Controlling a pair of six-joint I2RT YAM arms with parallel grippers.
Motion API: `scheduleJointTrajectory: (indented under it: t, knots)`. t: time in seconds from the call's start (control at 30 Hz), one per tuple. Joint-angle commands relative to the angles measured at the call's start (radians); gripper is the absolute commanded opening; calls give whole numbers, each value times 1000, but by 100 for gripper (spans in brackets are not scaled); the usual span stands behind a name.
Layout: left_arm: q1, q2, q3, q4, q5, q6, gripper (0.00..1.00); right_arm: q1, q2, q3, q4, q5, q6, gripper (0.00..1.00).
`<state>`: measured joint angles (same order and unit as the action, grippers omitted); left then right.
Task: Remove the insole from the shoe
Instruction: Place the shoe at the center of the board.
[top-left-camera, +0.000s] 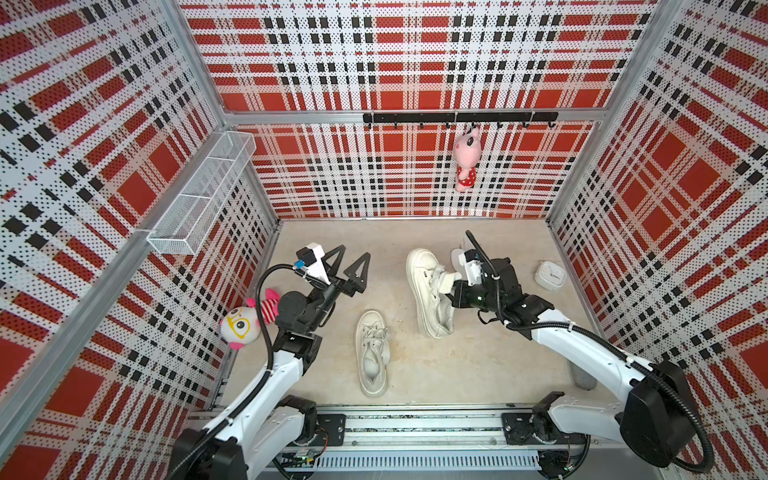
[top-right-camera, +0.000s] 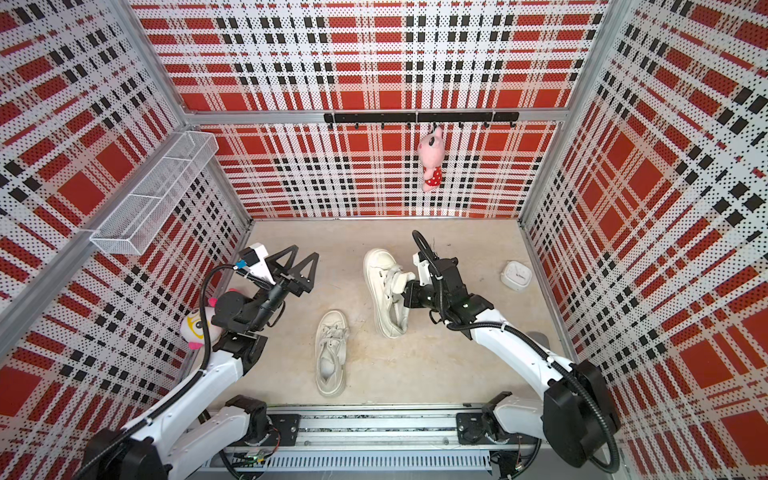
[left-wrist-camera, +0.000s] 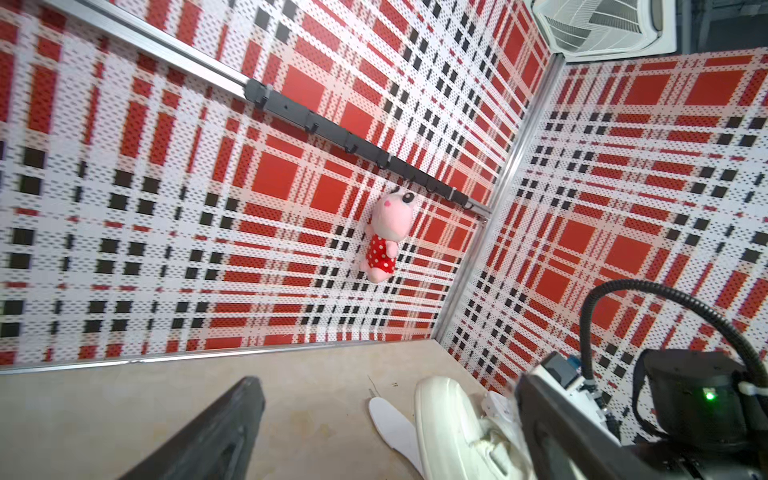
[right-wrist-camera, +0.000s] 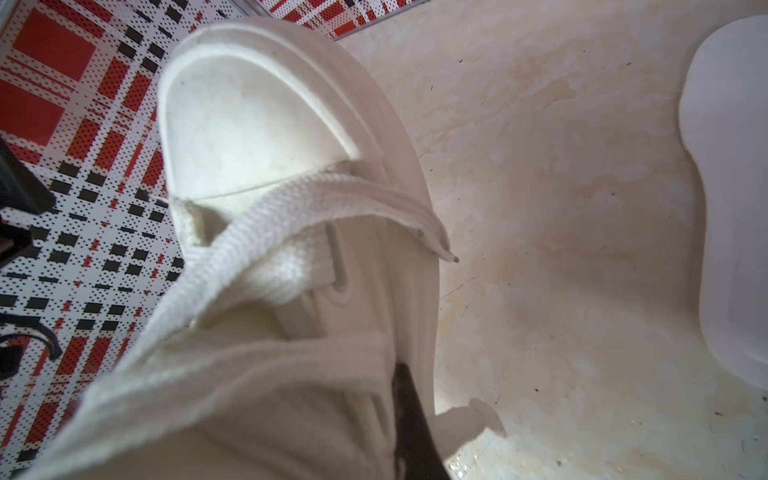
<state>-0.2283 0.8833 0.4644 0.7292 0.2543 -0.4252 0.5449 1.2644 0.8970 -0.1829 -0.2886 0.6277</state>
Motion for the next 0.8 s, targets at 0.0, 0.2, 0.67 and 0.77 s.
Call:
scheduleJointTrajectory:
  t: [0.0, 0.2, 0.67, 0.77]
  knots:
    - [42, -82, -25, -166, -103, 28, 98, 4, 45, 111, 2, 17, 11, 0]
    - [147, -205, -28, -333, -119, -14, 98, 2, 218, 294, 34, 16, 14, 0]
    - [244, -285, -19, -579, -150, -48, 98, -3, 705, 702, 113, 29, 141, 0]
    - [243, -279, -21, -589, -144, -49, 98, -3, 777, 749, 123, 46, 166, 0]
